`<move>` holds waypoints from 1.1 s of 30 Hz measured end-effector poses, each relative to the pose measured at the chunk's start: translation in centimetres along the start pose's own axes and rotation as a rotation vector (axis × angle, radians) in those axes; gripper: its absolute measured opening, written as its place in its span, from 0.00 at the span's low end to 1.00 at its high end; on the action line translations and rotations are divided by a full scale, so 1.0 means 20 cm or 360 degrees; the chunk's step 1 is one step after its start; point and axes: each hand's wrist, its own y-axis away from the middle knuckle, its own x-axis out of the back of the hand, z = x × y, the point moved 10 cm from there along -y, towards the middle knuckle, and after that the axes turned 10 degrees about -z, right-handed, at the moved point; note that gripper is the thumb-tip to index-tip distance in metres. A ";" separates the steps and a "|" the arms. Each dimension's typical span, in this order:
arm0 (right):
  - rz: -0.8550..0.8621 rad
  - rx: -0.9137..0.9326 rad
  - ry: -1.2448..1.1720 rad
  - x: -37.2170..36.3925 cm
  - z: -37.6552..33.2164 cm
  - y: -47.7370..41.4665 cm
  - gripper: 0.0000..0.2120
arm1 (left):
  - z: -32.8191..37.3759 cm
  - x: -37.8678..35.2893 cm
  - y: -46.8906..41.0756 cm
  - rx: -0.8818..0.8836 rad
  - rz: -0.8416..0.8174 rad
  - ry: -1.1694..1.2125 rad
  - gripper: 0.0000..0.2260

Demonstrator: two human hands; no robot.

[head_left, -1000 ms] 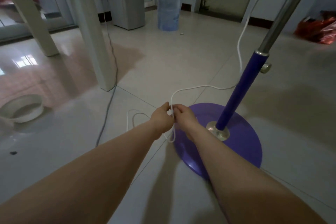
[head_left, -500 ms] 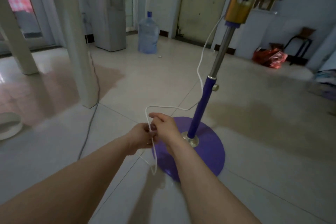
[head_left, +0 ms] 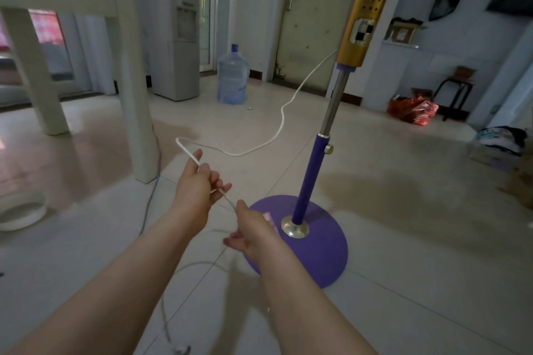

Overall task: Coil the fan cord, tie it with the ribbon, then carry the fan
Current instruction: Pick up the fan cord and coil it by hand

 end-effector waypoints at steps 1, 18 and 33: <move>0.0005 0.0032 -0.0143 0.00 0.00 0.01 0.15 | 0.03 0.00 0.01 0.0012 -0.0018 -0.0031 0.14; -0.0064 0.0533 0.0539 0.03 -0.30 0.14 0.20 | 0.11 -0.14 0.18 0.0367 -0.0688 -0.2274 0.05; 0.0211 0.0980 0.0941 0.05 -0.46 0.19 0.19 | 0.42 -0.06 0.21 -0.0699 0.0480 -0.2901 0.28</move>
